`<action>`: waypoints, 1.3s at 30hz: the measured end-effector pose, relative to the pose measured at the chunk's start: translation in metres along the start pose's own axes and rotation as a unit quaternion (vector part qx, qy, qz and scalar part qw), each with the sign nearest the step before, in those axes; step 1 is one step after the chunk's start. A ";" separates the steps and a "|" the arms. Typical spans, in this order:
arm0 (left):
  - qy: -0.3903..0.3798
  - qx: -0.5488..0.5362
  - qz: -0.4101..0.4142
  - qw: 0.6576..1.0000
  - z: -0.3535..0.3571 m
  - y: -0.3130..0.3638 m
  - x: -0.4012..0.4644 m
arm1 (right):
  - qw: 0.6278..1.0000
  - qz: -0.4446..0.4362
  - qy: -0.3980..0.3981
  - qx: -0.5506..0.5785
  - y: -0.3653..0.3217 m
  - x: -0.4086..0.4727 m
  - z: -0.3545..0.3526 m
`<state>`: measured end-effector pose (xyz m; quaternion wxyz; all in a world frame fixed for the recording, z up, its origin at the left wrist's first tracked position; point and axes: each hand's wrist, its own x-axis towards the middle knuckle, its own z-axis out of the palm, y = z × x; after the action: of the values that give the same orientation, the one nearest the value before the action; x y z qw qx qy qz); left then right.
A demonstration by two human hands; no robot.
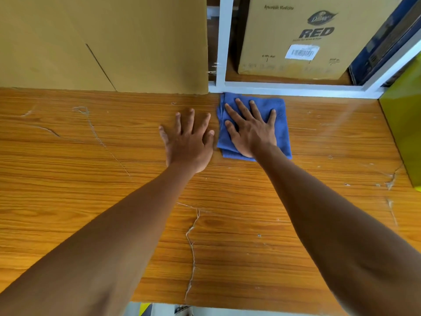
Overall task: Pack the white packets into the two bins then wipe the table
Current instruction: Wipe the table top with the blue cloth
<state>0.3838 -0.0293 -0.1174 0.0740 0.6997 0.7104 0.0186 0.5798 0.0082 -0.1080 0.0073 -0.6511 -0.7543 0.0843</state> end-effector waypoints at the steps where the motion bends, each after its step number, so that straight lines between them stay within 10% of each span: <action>1: 0.003 -0.004 0.001 1.000 0.002 -0.001 0.000 | 1.000 -0.002 -0.002 -0.001 0.000 0.011 -0.001; 39: 0.009 -0.004 0.010 1.000 -0.002 0.001 0.000 | 1.000 -0.004 0.006 0.008 -0.003 -0.023 0.001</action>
<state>0.3844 -0.0293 -0.1156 0.0702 0.7060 0.7041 0.0281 0.5803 -0.0150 -0.1068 0.0173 -0.6483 -0.7563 0.0862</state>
